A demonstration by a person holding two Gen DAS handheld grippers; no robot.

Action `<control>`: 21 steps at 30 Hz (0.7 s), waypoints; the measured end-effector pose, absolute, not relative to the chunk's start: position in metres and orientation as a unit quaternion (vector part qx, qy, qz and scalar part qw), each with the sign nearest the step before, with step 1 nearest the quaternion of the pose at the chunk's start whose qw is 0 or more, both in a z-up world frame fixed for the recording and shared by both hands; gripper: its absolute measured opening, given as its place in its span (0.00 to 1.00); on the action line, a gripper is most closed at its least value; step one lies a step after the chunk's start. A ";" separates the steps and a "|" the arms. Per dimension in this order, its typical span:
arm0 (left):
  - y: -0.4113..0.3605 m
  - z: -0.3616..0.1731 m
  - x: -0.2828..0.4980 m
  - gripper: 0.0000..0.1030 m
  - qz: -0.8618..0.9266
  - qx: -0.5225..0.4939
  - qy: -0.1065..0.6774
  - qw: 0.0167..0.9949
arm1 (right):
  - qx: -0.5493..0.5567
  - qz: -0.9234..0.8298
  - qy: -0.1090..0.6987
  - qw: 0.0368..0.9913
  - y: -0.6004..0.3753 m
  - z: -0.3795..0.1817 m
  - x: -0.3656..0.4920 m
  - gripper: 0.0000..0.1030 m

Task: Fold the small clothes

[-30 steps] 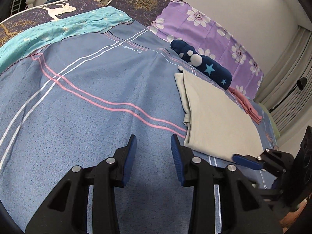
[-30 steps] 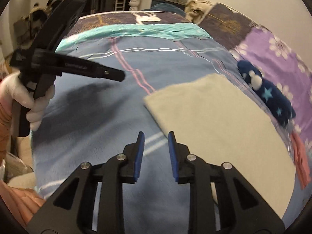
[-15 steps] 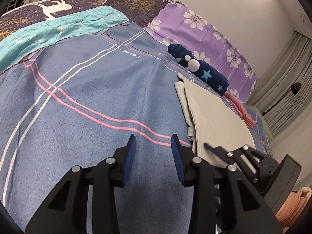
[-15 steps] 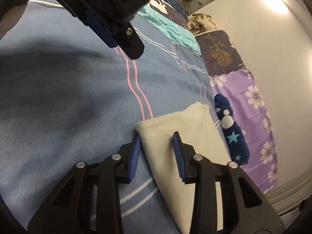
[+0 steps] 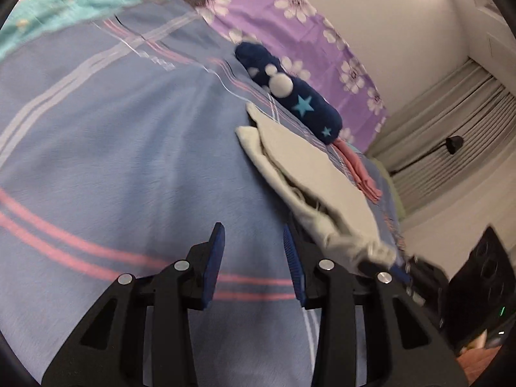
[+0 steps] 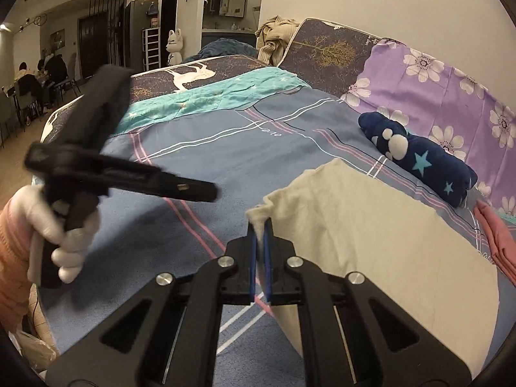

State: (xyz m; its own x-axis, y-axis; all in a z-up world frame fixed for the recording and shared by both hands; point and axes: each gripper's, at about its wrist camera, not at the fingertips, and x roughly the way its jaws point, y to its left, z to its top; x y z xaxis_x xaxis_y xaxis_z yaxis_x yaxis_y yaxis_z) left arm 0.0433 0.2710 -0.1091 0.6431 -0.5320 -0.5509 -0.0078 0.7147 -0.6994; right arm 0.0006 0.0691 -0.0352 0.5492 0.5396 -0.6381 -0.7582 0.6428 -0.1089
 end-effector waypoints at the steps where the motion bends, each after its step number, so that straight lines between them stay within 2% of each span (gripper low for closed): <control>1: 0.271 -0.114 0.058 0.37 -0.166 -0.356 0.401 0.828 | -0.191 0.379 0.289 0.858 0.070 -0.037 -0.002 0.04; 7: 0.260 -0.140 0.128 0.35 -0.207 -0.396 0.432 0.783 | -0.191 0.381 0.294 0.855 0.073 -0.043 -0.003 0.04; 8: 0.258 -0.142 0.138 0.32 -0.206 -0.394 0.430 0.786 | -0.194 0.382 0.295 0.854 0.075 -0.044 -0.003 0.04; 10: 0.257 -0.142 0.154 0.12 -0.186 -0.387 0.427 0.796 | -0.198 0.383 0.302 0.850 0.080 -0.047 -0.004 0.04; 12: 0.260 -0.137 0.163 0.02 -0.175 -0.388 0.416 0.803 | -0.205 0.383 0.307 0.847 0.086 -0.052 -0.007 0.04; 15: 0.266 -0.120 0.165 0.00 -0.152 -0.361 0.381 0.838 | -0.230 0.385 0.315 0.837 0.098 -0.066 -0.012 0.04; 19: 0.278 -0.127 0.166 0.00 -0.101 -0.336 0.404 0.845 | -0.237 0.383 0.361 0.817 0.103 -0.093 -0.005 0.05; 21: 0.282 -0.126 0.158 0.02 -0.113 -0.348 0.403 0.839 | -0.235 0.391 0.364 0.812 0.100 -0.094 -0.009 0.12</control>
State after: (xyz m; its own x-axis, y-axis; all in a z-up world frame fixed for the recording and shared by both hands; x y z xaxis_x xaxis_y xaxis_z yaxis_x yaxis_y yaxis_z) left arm 0.1579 0.2824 -0.1263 0.6489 -0.4708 -0.5977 -0.0907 0.7321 -0.6751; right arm -0.0090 0.1003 -0.0936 0.4291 0.4650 -0.7743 -0.8064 0.5834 -0.0965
